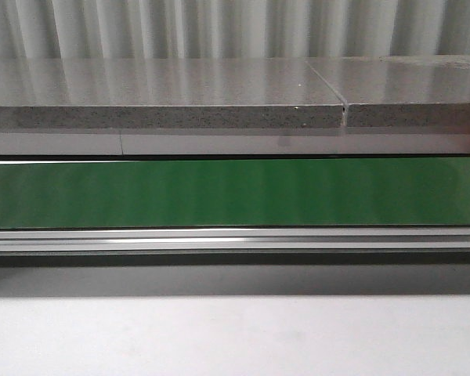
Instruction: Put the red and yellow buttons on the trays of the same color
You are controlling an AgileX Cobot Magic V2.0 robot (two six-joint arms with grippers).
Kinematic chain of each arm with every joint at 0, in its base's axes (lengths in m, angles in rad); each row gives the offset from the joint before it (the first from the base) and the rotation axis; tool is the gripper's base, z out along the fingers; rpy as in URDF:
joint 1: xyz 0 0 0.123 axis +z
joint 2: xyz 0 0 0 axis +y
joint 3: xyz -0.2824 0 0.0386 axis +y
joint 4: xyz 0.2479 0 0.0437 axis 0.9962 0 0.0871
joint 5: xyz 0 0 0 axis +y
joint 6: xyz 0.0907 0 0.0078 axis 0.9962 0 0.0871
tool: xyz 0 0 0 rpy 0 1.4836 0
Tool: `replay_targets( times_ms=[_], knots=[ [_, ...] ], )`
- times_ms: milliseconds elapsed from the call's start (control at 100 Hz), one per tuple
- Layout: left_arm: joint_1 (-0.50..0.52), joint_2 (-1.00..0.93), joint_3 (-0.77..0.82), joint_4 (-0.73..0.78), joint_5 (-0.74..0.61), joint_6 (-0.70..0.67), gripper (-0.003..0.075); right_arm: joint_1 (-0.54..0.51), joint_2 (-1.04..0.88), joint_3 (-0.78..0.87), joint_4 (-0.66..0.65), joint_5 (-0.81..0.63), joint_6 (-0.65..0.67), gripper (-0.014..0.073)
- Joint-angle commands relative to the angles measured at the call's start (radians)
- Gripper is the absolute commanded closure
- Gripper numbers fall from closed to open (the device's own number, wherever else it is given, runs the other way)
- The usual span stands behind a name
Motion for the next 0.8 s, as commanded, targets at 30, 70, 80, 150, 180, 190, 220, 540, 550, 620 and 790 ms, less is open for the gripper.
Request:
replay_targets(
  times_ms=[30,70,80,150,180,190,220,540,550,620,790],
  knots=[
    [0.001,-0.005,-0.036,-0.032,-0.011,-0.01,0.0231,-0.006,-0.02,-0.019,-0.002,-0.079,-0.01,0.0695],
    [0.001,0.004,-0.036,-0.034,-0.011,-0.01,0.0231,-0.006,-0.02,-0.019,-0.002,-0.079,-0.01,0.0695],
    [0.001,0.008,-0.036,-0.034,-0.013,-0.01,0.0231,-0.006,-0.02,-0.019,-0.002,-0.079,-0.01,0.0695],
    [-0.001,0.012,-0.036,-0.034,-0.017,-0.01,0.0238,-0.006,-0.02,-0.019,-0.002,-0.079,-0.01,0.0695],
    [-0.001,0.012,-0.037,-0.034,-0.02,-0.01,0.025,-0.006,-0.02,-0.019,-0.002,-0.079,-0.01,0.0695],
    [-0.001,0.012,-0.037,-0.034,-0.02,-0.01,0.0258,-0.006,-0.02,-0.019,-0.002,-0.079,-0.01,0.0695],
    [-0.001,0.012,-0.037,-0.034,-0.02,-0.01,0.0276,-0.006,-0.02,-0.019,-0.002,-0.079,-0.01,0.0695],
    [-0.001,0.01,-0.038,-0.034,-0.014,0.011,0.0561,-0.006,-0.02,-0.019,-0.002,-0.079,-0.01,0.0695],
    [-0.001,0.01,-0.038,-0.034,-0.014,0.011,0.0565,-0.006,-0.02,-0.019,-0.002,-0.079,-0.01,0.0695],
    [-0.001,-0.002,-0.038,-0.034,-0.01,0.013,0.0584,-0.006,-0.02,-0.019,-0.002,-0.079,-0.01,0.0695],
    [-0.001,-0.083,-0.042,-0.032,0.017,0.056,0.0586,-0.006,-0.02,-0.019,-0.002,-0.079,-0.01,0.0695]
  ],
)
